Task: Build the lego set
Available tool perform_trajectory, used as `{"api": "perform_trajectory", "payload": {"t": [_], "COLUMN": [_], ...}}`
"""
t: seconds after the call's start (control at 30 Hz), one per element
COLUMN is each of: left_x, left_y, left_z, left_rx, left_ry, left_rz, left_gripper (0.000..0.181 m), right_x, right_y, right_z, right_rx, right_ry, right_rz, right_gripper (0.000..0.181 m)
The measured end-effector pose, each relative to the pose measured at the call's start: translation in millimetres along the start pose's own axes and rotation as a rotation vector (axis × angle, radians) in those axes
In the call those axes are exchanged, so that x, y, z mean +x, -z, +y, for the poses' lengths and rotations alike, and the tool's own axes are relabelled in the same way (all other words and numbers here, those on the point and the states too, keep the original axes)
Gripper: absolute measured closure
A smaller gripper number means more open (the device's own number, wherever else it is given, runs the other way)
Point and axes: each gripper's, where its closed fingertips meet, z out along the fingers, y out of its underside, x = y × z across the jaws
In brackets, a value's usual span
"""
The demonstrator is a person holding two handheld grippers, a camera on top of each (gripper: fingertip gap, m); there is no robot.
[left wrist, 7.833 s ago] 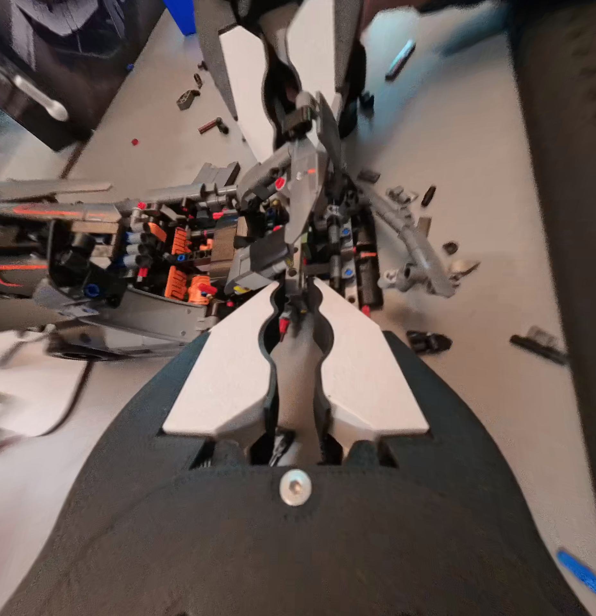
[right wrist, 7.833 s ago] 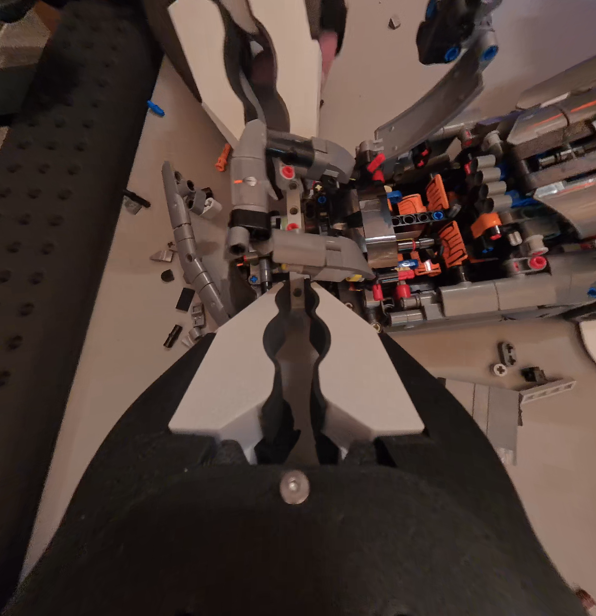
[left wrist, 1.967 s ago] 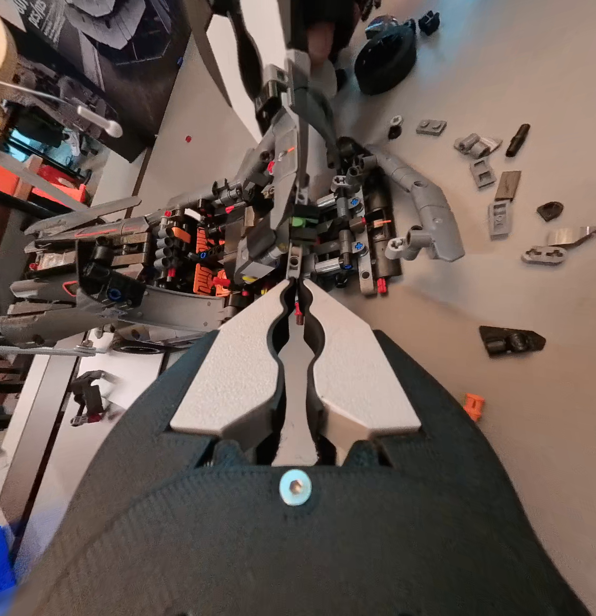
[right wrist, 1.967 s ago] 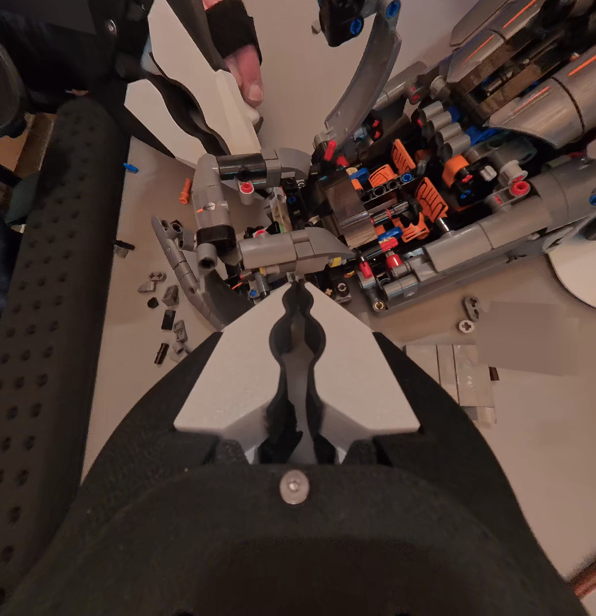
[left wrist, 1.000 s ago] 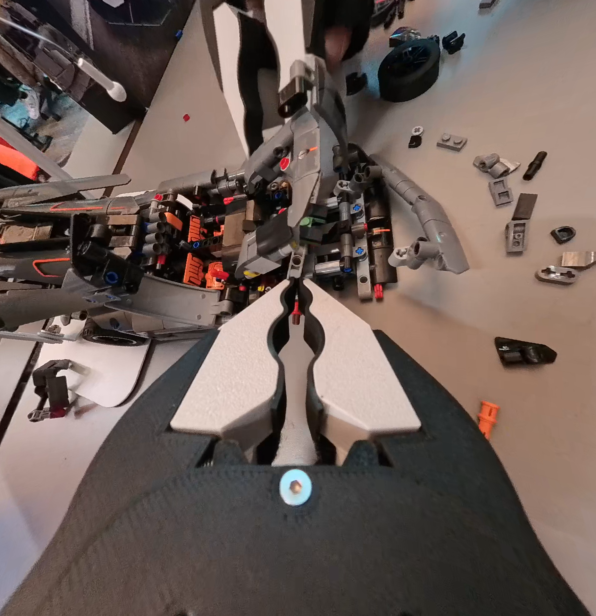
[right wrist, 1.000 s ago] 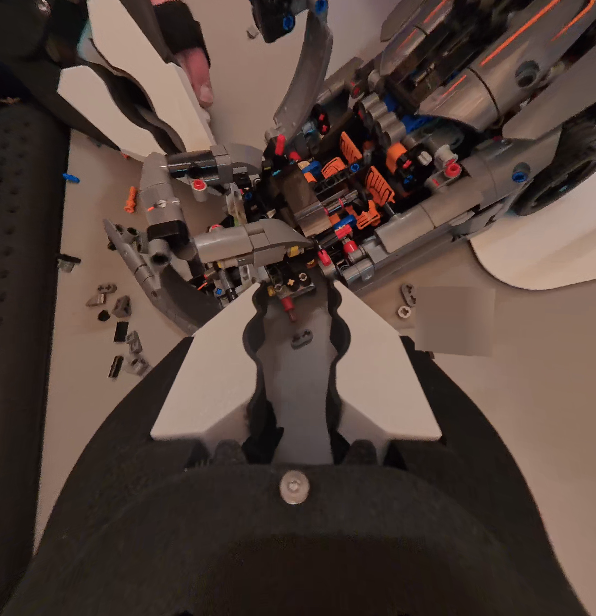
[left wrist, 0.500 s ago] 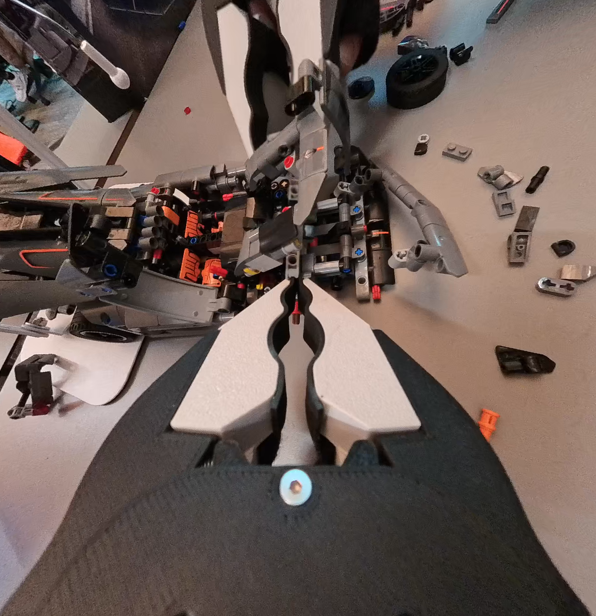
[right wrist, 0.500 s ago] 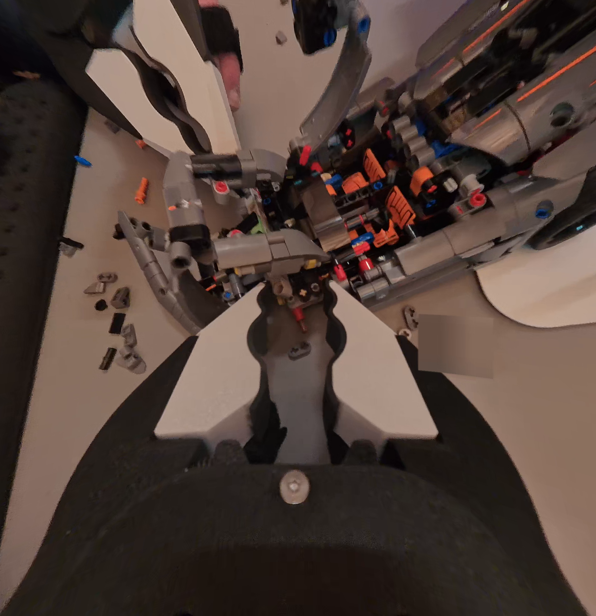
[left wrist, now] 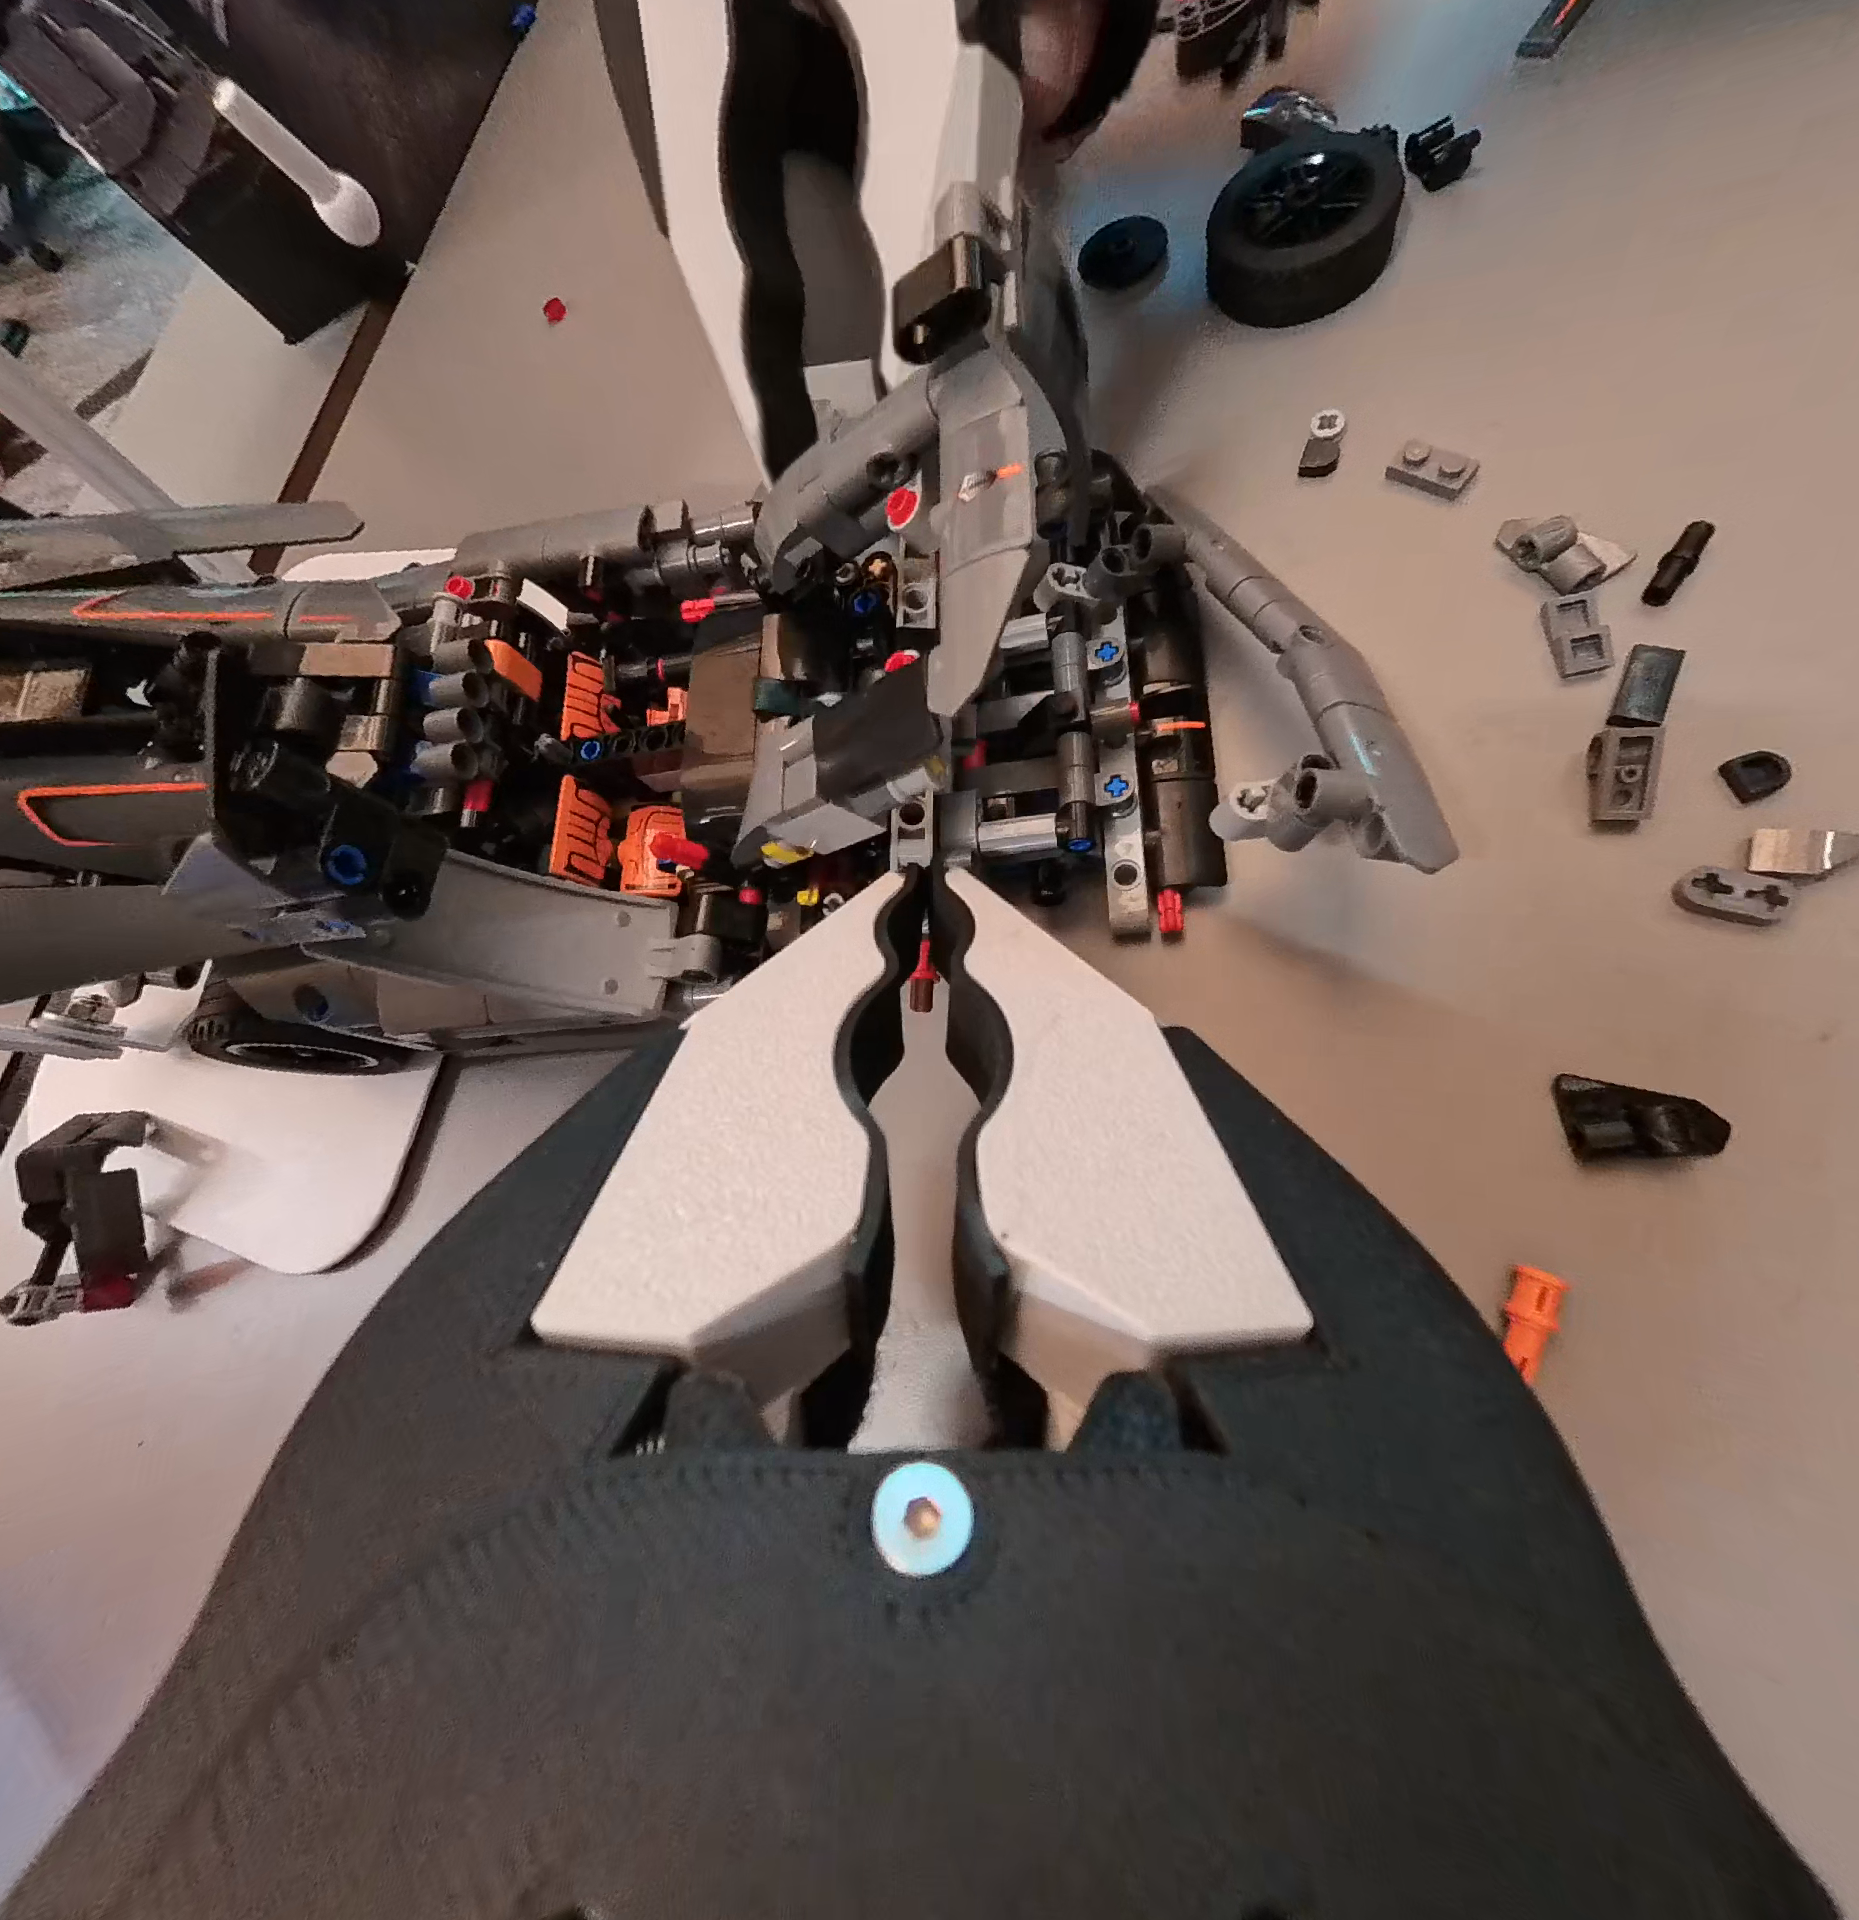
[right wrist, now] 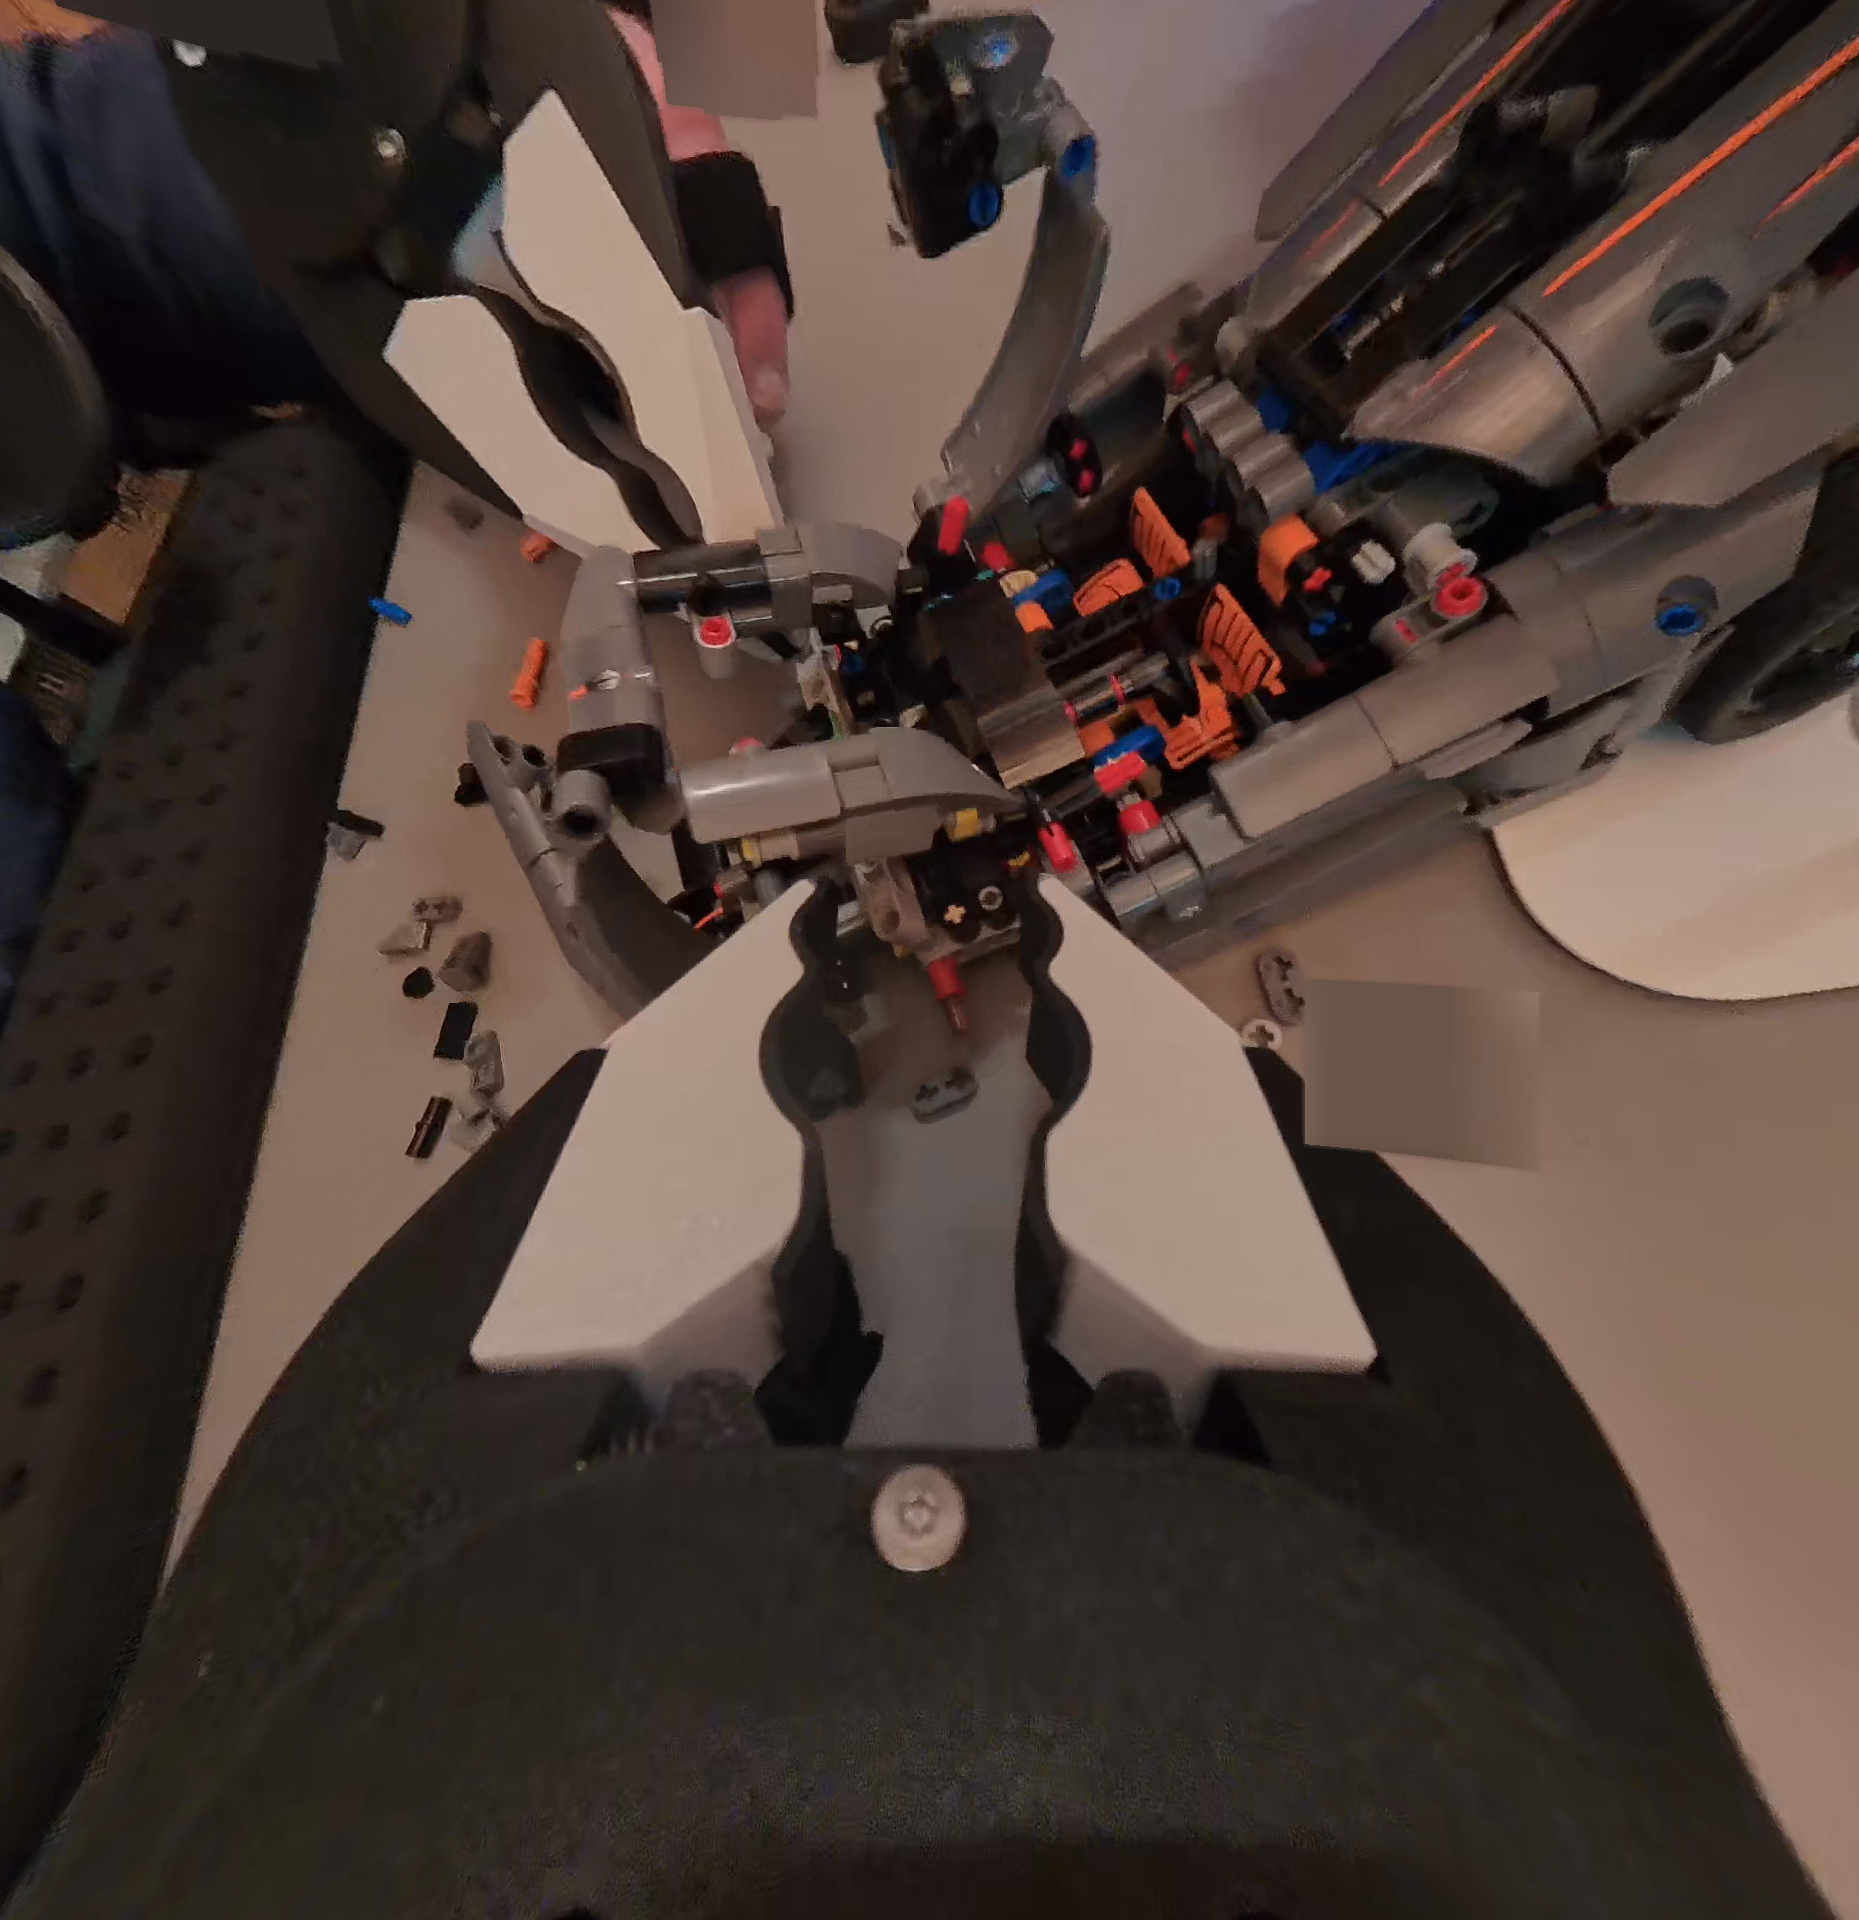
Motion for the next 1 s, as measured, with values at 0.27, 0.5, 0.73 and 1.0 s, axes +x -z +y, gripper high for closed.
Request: {"api": "perform_trajectory", "payload": {"t": [0.27, 0.5, 0.73, 1.0], "left_x": [-1.4, -2.2, -2.7, -4.1], "left_y": [-0.9, -1.2, -1.3, -1.8], "left_z": [0.0, 0.1, 0.0, 0.0], "left_rx": [-0.006, -0.007, -0.008, -0.011], "left_ry": [0.015, 0.019, 0.024, 0.023], "left_rz": [0.012, 0.015, 0.021, 0.019], "left_gripper": [0.181, 0.181, 0.181, 0.181], "right_x": [4.2, 7.2, 9.0, 13.9], "right_y": [-6.4, -0.3, 1.3, -1.1], "right_z": [6.2, 6.5, 5.6, 4.3], "right_rx": [-0.034, -0.007, 0.007, 0.017], "right_ry": [0.005, -0.053, -0.070, -0.114], "right_rz": [0.033, -0.019, -0.047, -0.052], "right_gripper": [0.153, 0.154, 0.153, 0.159]}}
